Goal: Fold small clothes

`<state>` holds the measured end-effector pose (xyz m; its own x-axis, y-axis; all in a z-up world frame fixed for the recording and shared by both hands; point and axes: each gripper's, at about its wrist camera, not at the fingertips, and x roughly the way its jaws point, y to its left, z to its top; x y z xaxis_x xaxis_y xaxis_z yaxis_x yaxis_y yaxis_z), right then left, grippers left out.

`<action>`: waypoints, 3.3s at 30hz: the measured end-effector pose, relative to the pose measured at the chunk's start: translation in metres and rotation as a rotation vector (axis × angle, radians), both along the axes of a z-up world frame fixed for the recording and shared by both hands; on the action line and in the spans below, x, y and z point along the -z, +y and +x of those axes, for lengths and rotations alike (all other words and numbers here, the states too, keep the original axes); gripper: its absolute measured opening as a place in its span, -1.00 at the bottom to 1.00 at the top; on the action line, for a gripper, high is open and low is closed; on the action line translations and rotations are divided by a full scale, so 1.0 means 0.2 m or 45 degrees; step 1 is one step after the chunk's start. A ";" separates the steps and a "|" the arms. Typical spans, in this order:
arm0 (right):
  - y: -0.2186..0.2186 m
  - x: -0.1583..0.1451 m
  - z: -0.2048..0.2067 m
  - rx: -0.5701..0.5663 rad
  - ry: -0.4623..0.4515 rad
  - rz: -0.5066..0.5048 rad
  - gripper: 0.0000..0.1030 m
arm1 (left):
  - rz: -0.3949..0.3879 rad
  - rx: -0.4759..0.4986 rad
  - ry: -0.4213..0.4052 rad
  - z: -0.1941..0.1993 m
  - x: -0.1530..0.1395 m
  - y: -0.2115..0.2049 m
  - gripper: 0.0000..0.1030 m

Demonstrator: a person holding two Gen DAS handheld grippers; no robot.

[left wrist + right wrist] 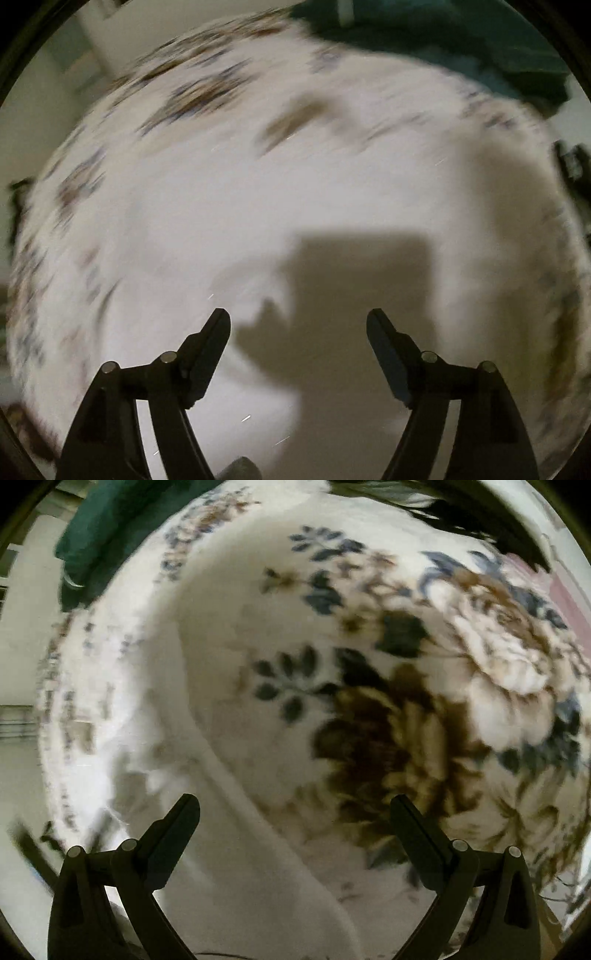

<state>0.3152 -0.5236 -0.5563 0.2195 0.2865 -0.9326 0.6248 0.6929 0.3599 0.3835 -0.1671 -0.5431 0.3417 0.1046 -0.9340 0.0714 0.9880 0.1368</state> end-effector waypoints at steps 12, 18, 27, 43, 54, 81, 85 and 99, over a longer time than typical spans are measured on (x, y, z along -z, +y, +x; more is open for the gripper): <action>0.51 0.34 0.85 -0.468 0.040 0.051 0.53 | -0.100 -0.283 0.111 -0.19 0.38 0.41 1.00; 0.57 0.20 0.88 -0.571 -0.070 -0.275 -0.86 | -0.080 -0.326 0.060 -0.19 0.38 0.35 1.00; 0.40 0.25 0.85 -0.436 0.002 -0.300 -0.79 | -0.125 -0.287 0.084 -0.22 0.30 0.43 1.00; -0.11 0.27 0.90 -0.187 -0.116 0.240 -0.11 | -0.183 -0.372 -0.050 -0.51 -0.11 0.38 1.00; 0.04 0.41 1.31 -0.546 -0.163 0.132 -0.85 | -0.067 -0.445 0.011 -0.74 -0.05 0.06 1.00; -0.67 0.44 0.49 -0.557 0.221 0.314 0.03 | -0.030 0.131 0.298 -1.08 0.33 -1.03 0.05; -0.54 0.45 0.65 -0.563 0.096 0.403 0.03 | -0.032 0.116 0.216 -1.08 0.26 -0.99 -0.82; -0.19 0.64 1.18 -0.401 -0.029 0.597 0.03 | -0.180 0.022 0.109 -1.08 -0.02 -0.79 -0.86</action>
